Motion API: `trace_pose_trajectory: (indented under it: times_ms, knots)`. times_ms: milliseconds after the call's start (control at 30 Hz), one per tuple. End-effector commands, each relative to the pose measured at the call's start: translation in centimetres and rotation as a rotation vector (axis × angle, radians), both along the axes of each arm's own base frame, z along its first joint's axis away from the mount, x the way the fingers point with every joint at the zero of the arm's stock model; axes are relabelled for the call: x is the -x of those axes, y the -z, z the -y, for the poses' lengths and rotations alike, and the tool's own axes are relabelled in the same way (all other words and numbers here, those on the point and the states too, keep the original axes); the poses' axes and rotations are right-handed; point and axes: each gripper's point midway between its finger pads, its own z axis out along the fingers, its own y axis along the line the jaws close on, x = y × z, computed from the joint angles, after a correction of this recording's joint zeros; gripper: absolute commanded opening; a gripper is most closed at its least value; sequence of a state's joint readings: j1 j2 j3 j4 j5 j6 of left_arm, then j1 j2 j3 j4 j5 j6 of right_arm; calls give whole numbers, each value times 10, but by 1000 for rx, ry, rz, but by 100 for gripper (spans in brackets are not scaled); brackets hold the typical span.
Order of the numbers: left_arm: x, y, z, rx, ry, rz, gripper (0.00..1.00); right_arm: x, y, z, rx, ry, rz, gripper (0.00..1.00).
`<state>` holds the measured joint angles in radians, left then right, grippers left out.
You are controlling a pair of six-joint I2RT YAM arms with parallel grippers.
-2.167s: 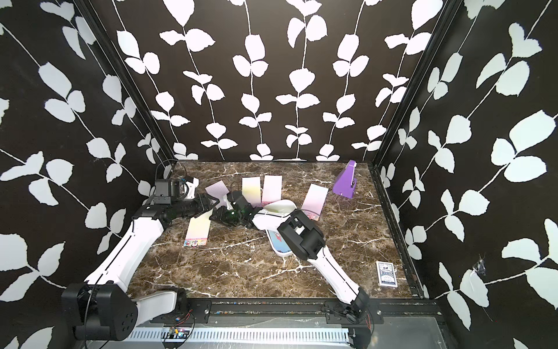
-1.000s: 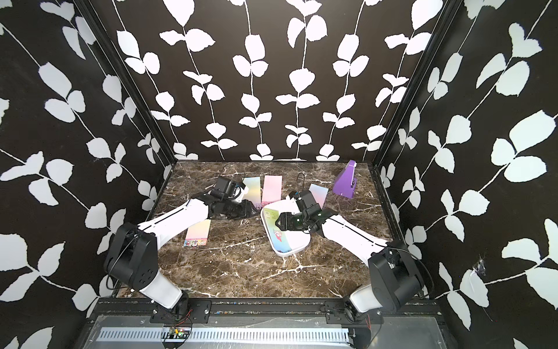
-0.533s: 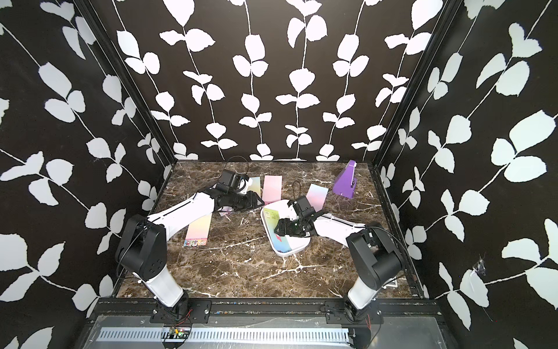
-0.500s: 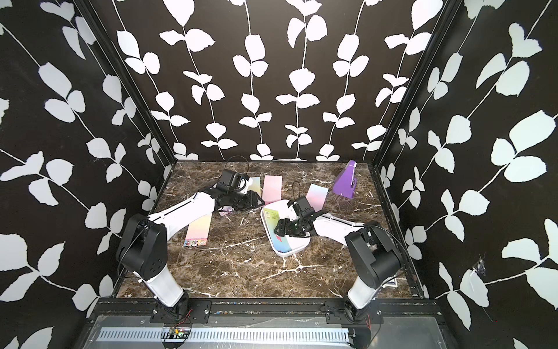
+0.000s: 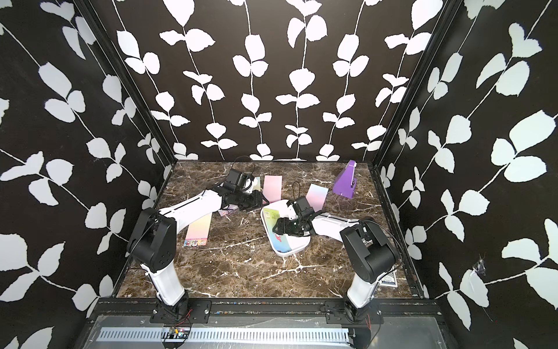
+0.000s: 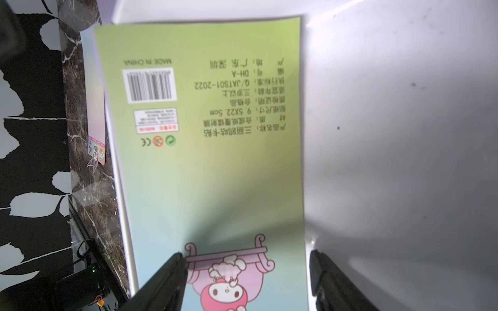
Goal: Take the stickers out of the storage box
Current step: Pick up the sticker from the storage box.
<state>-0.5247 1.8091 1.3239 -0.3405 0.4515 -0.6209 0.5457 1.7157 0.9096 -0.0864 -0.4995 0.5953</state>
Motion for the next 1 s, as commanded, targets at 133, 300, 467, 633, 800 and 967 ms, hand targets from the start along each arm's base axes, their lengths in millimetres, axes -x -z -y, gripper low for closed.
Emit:
trace_pose_trajectory:
  times_ms: [133,300,467,633,800,967]
  knots:
    - [-8,-5,7,10,2,22,47,2,2,2,-3,-4,0,74]
    - [-11,-1,12,19,14,5,47,2,2,0,-10,-7,-3,74]
    - [-11,3,11,7,18,3,47,2,1,1,-9,-6,-1,74]
    - [-10,4,7,-23,19,7,47,2,0,1,-6,-9,0,75]
    - [-8,5,5,-32,18,5,47,1,-1,0,-5,-11,-1,75]
    - [-4,15,5,-29,21,-15,47,2,0,1,-3,-10,-3,75]
